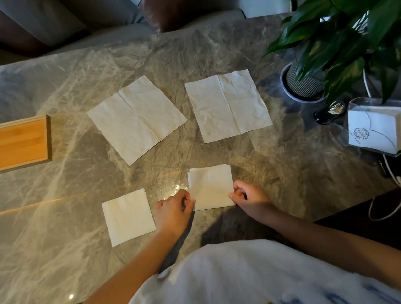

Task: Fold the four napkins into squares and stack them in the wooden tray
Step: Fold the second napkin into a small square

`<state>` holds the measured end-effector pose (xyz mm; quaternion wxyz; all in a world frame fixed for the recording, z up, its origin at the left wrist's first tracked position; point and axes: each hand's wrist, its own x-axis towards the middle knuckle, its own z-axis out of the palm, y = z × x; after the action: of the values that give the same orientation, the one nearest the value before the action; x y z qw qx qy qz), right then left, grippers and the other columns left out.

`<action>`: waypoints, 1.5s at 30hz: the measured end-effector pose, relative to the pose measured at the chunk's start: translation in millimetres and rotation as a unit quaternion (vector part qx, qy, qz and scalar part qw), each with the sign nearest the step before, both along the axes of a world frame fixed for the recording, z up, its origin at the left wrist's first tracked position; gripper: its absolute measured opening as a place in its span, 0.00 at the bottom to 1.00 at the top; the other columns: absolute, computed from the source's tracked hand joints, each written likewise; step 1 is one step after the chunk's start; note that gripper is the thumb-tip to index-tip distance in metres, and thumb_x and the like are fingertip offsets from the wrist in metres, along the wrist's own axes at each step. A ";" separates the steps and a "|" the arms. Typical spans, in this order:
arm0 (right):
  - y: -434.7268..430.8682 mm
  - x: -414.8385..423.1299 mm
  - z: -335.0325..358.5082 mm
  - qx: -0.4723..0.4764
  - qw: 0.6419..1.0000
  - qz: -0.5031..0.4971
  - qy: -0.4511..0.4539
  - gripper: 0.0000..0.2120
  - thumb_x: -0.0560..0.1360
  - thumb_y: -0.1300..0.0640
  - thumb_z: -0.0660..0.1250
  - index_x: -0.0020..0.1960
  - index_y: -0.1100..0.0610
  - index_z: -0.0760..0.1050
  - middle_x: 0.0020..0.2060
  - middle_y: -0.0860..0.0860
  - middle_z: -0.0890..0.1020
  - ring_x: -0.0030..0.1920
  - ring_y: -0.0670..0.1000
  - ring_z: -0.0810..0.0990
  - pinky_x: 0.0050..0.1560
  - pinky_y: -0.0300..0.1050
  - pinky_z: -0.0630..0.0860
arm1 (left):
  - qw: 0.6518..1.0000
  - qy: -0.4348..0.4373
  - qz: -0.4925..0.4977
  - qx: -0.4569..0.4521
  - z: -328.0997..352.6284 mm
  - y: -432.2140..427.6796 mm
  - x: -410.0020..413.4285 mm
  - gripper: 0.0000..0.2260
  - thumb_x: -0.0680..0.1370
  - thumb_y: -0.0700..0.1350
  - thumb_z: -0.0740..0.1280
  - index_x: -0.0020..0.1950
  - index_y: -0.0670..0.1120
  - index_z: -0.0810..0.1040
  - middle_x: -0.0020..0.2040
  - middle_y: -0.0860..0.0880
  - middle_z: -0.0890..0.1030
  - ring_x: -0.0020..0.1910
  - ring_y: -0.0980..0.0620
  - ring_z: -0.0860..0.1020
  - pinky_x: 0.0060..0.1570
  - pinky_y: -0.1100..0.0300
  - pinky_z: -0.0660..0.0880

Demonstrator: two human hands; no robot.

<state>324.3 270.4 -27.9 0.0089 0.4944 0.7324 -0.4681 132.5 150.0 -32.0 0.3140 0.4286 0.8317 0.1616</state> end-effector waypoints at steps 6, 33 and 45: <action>-0.4 -3.7 -2.0 0.009 1.000 -0.013 0.000 0.06 0.76 0.54 0.65 0.45 0.57 0.75 0.35 0.49 0.79 0.39 0.52 0.78 0.39 0.48 0.74 | 1.000 -0.010 0.017 0.002 -1.0 2.3 0.3 0.05 0.77 0.53 0.63 0.46 0.53 0.74 0.38 0.53 0.82 0.42 0.48 0.80 0.58 0.51 0.70; -3.1 -3.4 -17.9 0.038 0.998 -0.044 0.010 0.10 0.76 0.52 0.66 0.56 0.50 0.71 0.36 0.46 0.80 0.40 0.47 0.79 0.43 0.51 0.80 | 0.979 0.122 -0.135 0.086 -6.0 1.8 -2.1 0.19 0.76 0.51 0.64 0.66 0.50 0.68 0.63 0.49 0.74 0.61 0.47 0.73 0.61 0.49 0.67; 1.5 -2.5 -14.1 0.091 0.995 -0.051 0.008 0.16 0.71 0.55 0.71 0.57 0.50 0.71 0.38 0.46 0.76 0.41 0.49 0.75 0.44 0.50 0.76 | 0.931 0.214 -0.296 -0.007 -19.9 13.1 -3.6 0.28 0.80 0.54 0.57 0.76 0.51 0.52 0.79 0.48 0.52 0.77 0.45 0.52 0.73 0.41 0.45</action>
<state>321.8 271.8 -42.0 -0.0659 0.5260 0.7459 -0.4032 128.9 163.1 -51.9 0.1653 0.6772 0.7159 -0.0397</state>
